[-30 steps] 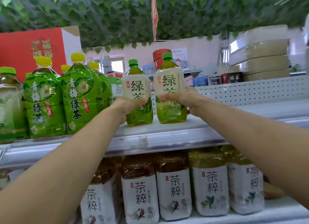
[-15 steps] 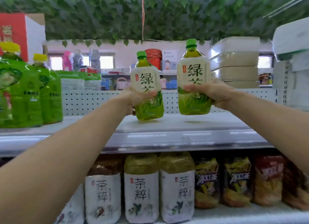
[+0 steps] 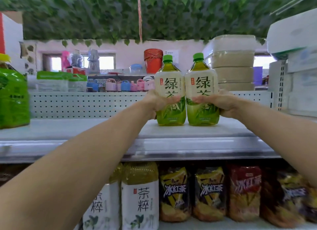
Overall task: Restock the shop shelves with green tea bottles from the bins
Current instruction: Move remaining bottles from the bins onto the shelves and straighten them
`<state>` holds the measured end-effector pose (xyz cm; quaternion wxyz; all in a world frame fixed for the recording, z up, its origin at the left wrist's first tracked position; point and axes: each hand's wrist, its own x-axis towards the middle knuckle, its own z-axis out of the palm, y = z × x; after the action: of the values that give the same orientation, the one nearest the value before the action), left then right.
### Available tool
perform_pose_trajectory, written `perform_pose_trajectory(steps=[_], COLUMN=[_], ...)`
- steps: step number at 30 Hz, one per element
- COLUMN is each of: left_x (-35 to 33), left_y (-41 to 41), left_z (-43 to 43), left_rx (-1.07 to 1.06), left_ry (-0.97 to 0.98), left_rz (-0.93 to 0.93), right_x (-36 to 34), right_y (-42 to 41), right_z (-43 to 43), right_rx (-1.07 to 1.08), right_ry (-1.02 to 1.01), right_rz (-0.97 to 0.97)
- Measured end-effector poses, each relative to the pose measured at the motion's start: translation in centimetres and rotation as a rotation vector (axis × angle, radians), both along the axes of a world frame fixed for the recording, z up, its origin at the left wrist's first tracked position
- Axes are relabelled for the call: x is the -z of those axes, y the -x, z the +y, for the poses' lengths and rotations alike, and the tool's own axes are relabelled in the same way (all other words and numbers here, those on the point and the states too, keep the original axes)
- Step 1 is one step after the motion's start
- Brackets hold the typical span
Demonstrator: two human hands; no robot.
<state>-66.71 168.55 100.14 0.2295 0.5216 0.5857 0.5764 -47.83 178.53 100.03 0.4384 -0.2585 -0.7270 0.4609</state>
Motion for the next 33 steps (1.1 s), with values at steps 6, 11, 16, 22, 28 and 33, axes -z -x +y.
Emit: perform_pose_trajectory(steps=[6, 11, 16, 22, 28, 33], left_x=[0.1, 0.5, 0.7, 1.1, 7.9, 15.0], left_y=[0.2, 0.2, -0.2, -0.9, -0.2, 2.5], left_z=[0.4, 0.5, -0.1, -5.3, -13.8, -21.7], left_rx=[0.029, -0.011, 0.001, -0.365, -0.502, -0.601], left_ry=[-0.001, 0.014, -0.075, -0.177, -0.408, -0.405], left_rz=[0.112, 0.14, 0.252, 0.66, 0.821, 0.941], right_x=[0.1, -0.2, -0.1, 1.2, 7.5, 14.0], right_y=[-0.2, -0.4, 0.0, -0.2, -0.3, 2.0], right_z=[0.5, -0.3, -1.8, -6.4, -13.9, -21.1], right_rx=[-0.133, -0.109, 0.146, 0.491, 0.557, 0.532], right_ry=[0.09, 0.097, -0.005, -0.367, -0.721, -0.86], right_rz=[-0.018, -0.082, -0.048, 0.043, -0.121, -0.258])
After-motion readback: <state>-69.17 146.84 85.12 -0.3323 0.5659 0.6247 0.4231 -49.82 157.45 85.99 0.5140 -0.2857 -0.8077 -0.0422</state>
